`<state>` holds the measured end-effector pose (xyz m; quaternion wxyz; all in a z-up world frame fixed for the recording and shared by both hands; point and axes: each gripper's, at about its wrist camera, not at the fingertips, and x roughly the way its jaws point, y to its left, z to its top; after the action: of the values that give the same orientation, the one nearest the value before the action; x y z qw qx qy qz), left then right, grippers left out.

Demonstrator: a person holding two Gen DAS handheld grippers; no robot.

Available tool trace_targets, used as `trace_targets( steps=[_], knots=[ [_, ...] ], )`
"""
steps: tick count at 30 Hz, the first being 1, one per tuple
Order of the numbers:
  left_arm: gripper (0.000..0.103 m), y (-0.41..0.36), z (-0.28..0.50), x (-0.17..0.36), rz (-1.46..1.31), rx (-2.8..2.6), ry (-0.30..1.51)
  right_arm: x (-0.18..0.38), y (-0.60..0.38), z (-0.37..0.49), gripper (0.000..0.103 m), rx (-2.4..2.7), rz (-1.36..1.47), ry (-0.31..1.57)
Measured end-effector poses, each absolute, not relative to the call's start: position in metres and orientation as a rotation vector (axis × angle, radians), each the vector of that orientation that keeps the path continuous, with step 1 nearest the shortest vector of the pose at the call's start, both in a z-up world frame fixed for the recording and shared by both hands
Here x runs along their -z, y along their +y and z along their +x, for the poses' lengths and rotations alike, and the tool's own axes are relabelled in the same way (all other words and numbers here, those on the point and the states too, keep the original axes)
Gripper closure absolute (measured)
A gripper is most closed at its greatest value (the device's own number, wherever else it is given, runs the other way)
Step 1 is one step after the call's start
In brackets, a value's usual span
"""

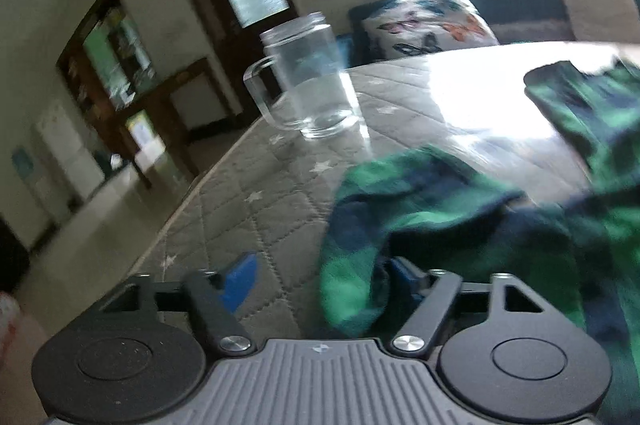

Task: Fold clothes
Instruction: 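Open both grippers and lay the spread shirt flat on the table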

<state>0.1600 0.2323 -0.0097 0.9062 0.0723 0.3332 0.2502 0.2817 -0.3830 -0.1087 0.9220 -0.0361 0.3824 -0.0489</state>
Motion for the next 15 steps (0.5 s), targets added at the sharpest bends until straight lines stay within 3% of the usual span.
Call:
trace_targets(
  steps=[2,8,15],
  knots=[
    [0.053,0.256,0.160,0.006,0.037,-0.566,0.689,0.109,-0.382,0.282,0.025,0.104,-0.079,0.787],
    [0.049,0.323,0.139,0.003,-0.238,-0.677,0.695,0.108,-0.382,0.286,0.025,0.111,-0.067,0.794],
    [0.048,0.348,0.117,0.011,-0.217,-0.805,0.716,0.108,-0.379,0.288,0.024,0.114,-0.075,0.793]
  ],
)
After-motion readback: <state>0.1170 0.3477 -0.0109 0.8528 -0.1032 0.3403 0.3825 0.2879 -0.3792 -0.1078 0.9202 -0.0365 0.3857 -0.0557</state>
